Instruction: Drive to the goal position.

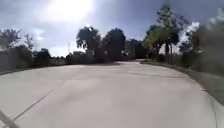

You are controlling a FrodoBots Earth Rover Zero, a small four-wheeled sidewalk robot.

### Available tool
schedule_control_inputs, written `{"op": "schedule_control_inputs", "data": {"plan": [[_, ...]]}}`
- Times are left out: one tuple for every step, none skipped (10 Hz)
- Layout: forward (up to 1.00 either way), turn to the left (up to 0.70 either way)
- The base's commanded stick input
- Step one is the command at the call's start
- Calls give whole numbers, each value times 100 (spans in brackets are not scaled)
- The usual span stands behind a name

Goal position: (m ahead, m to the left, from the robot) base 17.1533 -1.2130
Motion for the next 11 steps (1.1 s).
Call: {"op": "schedule_control_inputs", "data": {"plan": [[85, 0], [85, 0], [85, 0], [85, 0], [85, 0], [85, 0], [85, 0], [85, 0], [85, 0], [85, 0], [85, 0]]}}
